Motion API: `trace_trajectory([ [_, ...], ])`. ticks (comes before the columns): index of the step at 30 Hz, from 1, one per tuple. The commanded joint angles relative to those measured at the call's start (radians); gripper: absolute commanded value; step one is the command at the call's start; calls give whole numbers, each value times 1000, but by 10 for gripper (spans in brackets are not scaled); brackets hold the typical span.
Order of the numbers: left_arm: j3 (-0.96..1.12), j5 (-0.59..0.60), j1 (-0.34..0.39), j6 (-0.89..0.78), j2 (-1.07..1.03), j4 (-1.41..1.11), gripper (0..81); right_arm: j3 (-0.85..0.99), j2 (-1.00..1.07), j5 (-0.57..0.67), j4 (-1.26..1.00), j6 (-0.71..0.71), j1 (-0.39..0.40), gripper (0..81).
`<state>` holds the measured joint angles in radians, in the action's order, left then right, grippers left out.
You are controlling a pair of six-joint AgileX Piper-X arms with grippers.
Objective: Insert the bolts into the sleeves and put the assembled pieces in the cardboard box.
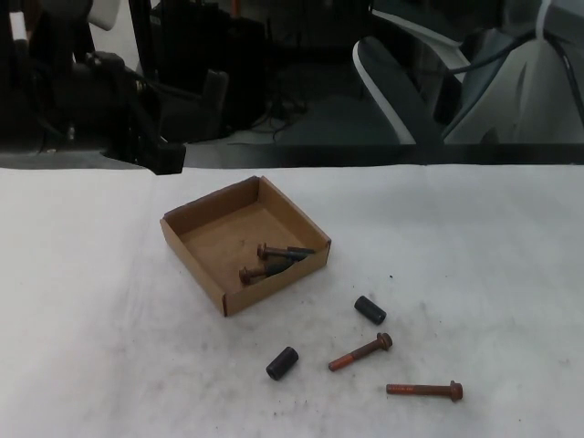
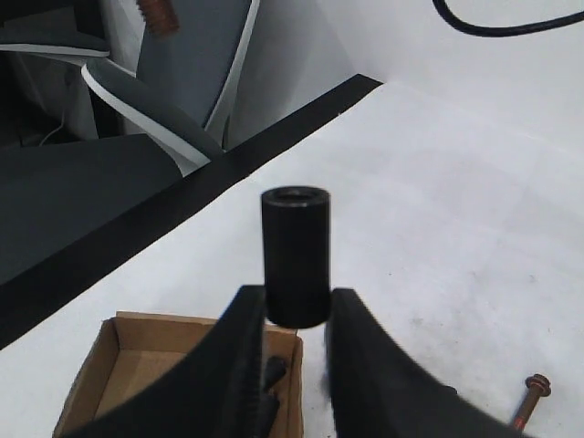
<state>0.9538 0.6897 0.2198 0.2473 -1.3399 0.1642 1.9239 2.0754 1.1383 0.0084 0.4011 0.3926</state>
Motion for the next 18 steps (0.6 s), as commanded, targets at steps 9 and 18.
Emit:
trace_trajectory([
  [9, 2, -32, 0, 7, 11, -41, 8, 11, -18, 35, -8, 13, 16, 2],
  [18, 2, -33, 0, 7, -7, -41, 8, 8, -18, 60, 1, 27, 33, 2],
])
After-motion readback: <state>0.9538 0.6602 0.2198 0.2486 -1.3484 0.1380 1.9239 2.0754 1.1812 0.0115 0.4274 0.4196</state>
